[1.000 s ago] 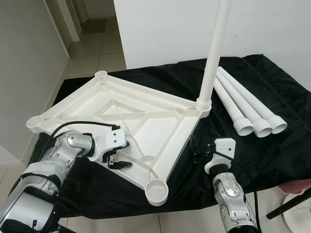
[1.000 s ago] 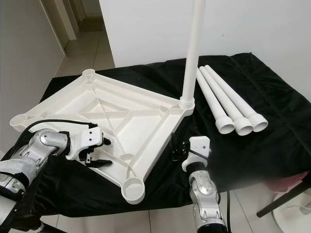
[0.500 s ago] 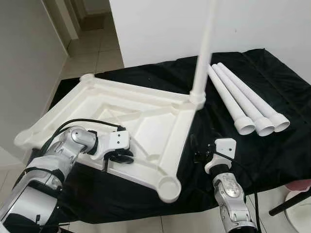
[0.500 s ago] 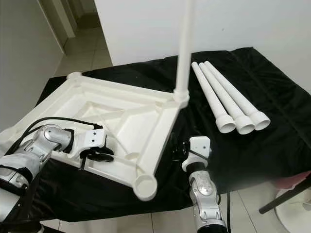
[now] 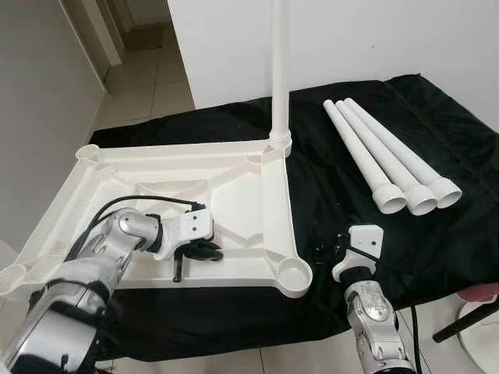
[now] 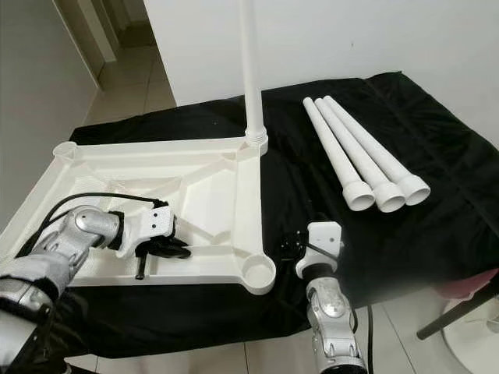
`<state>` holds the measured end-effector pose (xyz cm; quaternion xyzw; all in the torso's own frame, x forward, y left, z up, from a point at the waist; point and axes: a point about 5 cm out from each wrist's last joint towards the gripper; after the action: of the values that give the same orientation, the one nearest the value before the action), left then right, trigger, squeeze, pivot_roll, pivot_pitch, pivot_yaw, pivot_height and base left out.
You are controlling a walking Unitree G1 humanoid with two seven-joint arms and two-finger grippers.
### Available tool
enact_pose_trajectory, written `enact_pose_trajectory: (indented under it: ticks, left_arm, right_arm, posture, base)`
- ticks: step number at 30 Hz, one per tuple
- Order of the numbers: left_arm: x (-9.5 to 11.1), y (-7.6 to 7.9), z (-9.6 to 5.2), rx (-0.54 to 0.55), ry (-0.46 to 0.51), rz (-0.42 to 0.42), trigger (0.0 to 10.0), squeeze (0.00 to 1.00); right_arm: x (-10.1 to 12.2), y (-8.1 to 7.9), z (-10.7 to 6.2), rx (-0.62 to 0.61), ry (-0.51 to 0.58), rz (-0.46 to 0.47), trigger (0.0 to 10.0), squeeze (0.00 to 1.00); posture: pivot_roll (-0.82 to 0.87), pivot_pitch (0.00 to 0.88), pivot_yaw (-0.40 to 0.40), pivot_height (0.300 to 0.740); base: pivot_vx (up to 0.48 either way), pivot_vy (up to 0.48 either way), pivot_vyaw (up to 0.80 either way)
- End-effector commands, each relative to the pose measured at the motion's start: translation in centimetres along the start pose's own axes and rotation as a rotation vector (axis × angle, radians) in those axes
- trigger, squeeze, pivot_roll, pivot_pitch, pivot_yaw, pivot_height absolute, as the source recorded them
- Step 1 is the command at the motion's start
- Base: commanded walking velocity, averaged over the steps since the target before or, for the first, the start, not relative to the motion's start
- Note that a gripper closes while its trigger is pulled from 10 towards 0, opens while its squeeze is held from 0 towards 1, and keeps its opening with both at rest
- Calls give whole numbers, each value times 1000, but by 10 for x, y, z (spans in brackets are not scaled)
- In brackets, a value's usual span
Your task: Building children table
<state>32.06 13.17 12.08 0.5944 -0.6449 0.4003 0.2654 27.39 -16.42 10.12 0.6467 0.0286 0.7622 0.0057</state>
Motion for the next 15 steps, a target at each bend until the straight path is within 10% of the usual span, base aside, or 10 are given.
enact_pose_trajectory:
  ticks: [1,4,5,12,13,15]
  left_arm:
    - [-10,8,12,79,28,-85,0,0]
    - [-7,10,14,85,49,-97,1020,0]
    - [0,8,15,135,115,-133,10000,1000]
    - [9,-8,3,286,169,-140,10000,1000]
    - [12,-13,-2,340,176,-125,10000,635]
    - [15,-17,-8,388,183,-111,10000,635]
  right_arm:
    - [2,-3,2,-1,9,10,10000,0]
    - [2,-3,2,-3,11,9,10000,0]
    - [4,-4,4,-6,19,8,10000,0]
    - [5,-5,7,-8,27,13,10000,0]
    - [5,-5,7,-7,27,13,10000,0]
    - [5,-6,7,-7,28,13,10000,0]
  posture:
    - [-87,54,136,740]
    - [-87,54,136,740]
    - [-85,53,134,740]
    - [-81,52,131,740]
    - [-79,52,130,740]
    - [-79,52,130,740]
  base:
    - [0,0,0]
    - [0,0,0]
    - [0,0,0]
    - [0,0,0]
    - [0,0,0]
    - [0,0,0]
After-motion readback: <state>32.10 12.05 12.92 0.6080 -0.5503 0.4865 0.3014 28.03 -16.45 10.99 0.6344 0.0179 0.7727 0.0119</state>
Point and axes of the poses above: a point about 5 cm out from each wrist's last joint towards the gripper, its own z axis pointing out of the wrist towards the gripper, its own x axis along the axis of the wrist's last joint, y = z × x, and after that the axes turned 2 degrees about -z, right-handed
